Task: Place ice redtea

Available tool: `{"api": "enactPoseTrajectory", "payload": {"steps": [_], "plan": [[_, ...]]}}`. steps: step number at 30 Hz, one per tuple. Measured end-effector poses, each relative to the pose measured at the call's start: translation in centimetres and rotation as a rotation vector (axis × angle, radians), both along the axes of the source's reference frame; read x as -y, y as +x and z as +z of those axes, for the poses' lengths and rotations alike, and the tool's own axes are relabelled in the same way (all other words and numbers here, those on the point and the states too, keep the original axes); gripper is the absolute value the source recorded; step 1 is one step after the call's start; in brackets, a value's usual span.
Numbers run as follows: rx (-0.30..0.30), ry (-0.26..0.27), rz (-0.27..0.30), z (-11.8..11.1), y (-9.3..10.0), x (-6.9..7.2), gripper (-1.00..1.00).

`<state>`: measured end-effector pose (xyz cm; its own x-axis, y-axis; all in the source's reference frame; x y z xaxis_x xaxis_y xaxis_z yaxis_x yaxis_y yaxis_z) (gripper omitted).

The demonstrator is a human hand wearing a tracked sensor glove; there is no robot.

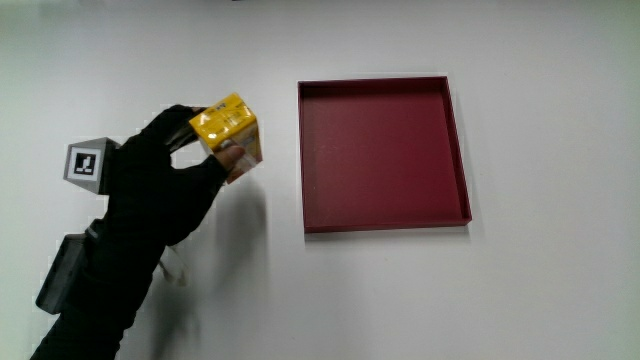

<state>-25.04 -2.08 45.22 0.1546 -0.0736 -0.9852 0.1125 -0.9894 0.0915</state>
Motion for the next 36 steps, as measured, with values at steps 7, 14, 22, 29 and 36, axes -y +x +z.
{"api": "enactPoseTrajectory", "payload": {"steps": [7,14,22,29,36], "plan": [[0.067,-0.019,-0.058,2.0,-2.3,-0.3,0.00],[0.075,-0.037,-0.101,3.5,-3.6,-0.7,0.00],[0.050,-0.066,-0.137,5.7,-4.8,-1.5,0.00],[0.039,-0.058,-0.129,5.9,-4.8,-1.6,-0.05],[0.032,-0.053,-0.128,5.9,-4.8,-1.6,-0.24]]}}
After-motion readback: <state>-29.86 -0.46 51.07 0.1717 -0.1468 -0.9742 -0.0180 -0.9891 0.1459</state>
